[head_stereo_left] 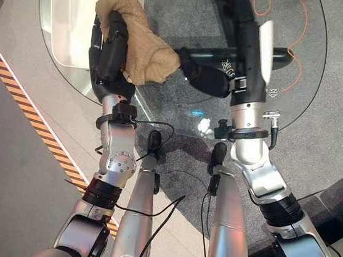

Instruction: Wipe the table with a cloth and put it in the basket.

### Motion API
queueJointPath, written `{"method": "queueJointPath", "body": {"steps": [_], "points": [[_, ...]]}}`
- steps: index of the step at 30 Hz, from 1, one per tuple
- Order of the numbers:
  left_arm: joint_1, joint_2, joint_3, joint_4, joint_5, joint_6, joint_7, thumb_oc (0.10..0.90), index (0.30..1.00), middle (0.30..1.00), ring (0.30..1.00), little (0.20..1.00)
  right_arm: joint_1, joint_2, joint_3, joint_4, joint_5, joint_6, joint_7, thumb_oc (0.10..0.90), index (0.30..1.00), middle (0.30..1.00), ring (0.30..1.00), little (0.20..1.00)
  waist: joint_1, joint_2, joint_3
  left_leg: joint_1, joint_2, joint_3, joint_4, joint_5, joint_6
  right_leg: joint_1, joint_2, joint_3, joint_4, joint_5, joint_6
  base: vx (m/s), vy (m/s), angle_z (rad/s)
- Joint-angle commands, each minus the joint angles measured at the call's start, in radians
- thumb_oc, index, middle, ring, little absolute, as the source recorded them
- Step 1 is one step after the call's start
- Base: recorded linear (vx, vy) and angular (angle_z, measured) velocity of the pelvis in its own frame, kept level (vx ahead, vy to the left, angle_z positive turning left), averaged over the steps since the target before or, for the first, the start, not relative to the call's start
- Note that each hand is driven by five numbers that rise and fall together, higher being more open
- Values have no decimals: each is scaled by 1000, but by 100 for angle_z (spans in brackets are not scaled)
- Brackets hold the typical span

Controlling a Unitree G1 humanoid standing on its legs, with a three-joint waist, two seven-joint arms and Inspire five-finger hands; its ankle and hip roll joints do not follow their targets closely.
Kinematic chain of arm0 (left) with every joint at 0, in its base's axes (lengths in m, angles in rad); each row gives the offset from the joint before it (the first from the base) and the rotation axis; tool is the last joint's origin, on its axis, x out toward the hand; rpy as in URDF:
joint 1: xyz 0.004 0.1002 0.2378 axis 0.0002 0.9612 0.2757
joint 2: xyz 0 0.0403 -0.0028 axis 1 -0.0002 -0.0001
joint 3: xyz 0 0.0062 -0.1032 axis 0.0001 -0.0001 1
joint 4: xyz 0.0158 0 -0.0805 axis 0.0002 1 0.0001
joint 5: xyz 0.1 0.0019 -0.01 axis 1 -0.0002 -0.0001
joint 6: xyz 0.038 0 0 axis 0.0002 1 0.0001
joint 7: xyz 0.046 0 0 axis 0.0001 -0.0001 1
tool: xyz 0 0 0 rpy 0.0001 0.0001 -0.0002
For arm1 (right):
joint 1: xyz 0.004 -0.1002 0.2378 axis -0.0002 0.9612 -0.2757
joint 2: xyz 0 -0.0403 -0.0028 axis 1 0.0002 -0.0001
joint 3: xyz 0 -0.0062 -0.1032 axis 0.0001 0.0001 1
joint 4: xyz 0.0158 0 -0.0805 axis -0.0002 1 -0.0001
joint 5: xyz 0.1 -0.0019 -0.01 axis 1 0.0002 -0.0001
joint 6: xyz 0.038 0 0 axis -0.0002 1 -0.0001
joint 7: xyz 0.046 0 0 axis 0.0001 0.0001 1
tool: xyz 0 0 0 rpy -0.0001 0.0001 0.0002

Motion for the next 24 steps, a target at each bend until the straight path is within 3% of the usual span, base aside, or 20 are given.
{"method": "queueJointPath", "body": {"steps": [1,14,24], "points": [[-153,60,87,-109,120,-156,-17,100,300,300,300,200,-70,29,-67,-107,-52,-145,-53,800,900,900,900,900,-4,-20,-28,32,-101,104,22,-73,99,65,106,-16,-128,31,-11,-6,5,-5],[-179,79,117,-54,201,-196,56,100,300,300,300,200,-44,1,-112,-52,-58,-160,-138,800,900,900,900,900,-19,-24,-28,29,-90,113,21,-76,95,60,105,-10,-131,32,-8,-2,3,-1],[-248,159,138,81,303,-224,134,100,300,300,300,200,-50,-75,-161,139,-24,-108,-357,800,900,900,900,900,-28,-22,-28,29,-78,119,22,-83,86,59,98,-7,-130,27,-4,0,0,0]]}}
